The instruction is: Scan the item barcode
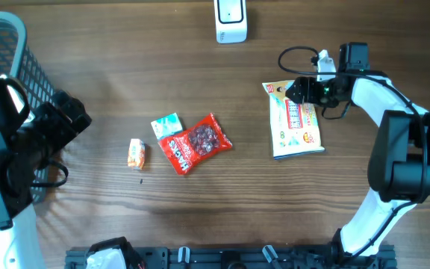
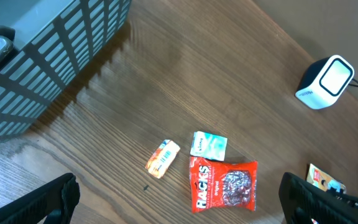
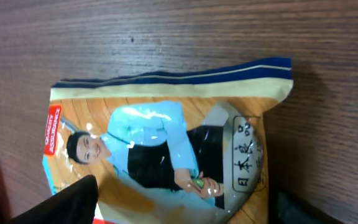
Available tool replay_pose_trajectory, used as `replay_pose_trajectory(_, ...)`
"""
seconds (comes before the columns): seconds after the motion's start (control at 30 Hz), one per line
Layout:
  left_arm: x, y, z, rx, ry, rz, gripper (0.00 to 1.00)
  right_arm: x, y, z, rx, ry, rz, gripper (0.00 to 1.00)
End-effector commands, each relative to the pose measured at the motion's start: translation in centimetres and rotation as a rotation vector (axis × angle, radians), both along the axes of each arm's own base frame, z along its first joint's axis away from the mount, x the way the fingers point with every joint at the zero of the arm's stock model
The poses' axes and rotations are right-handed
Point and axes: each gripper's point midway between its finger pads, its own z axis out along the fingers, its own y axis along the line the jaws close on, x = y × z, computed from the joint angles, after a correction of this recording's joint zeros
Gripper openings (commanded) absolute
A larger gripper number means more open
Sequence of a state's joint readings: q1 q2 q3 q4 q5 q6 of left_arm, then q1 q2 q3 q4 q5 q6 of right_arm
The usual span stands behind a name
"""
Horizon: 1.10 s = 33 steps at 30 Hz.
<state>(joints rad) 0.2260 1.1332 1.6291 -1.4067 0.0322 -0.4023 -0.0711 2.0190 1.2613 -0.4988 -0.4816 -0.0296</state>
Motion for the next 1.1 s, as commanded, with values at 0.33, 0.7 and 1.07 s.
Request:
replay_pose_trajectory(0.33, 0.1, -0.2, 0.2, -0.004, -0.009, -0.008, 1.00, -9.2, 0.7, -8.2, 0.022, 0.349, -0.095, 0.76)
replay_pose_trajectory(0.7, 0.1, -0.2, 0.2, -0.004, -0.009, -0.008, 1.00, -4.8, 0.3, -3.2, 0.131, 0.323, -0.258, 0.04)
replay_pose_trajectory(1.07, 0.1, -0.2, 0.2, -0.004, -0.009, -0.008, 1.00, -5.0, -4.1, 2.8, 0.064, 0.217, -0.323, 1.00)
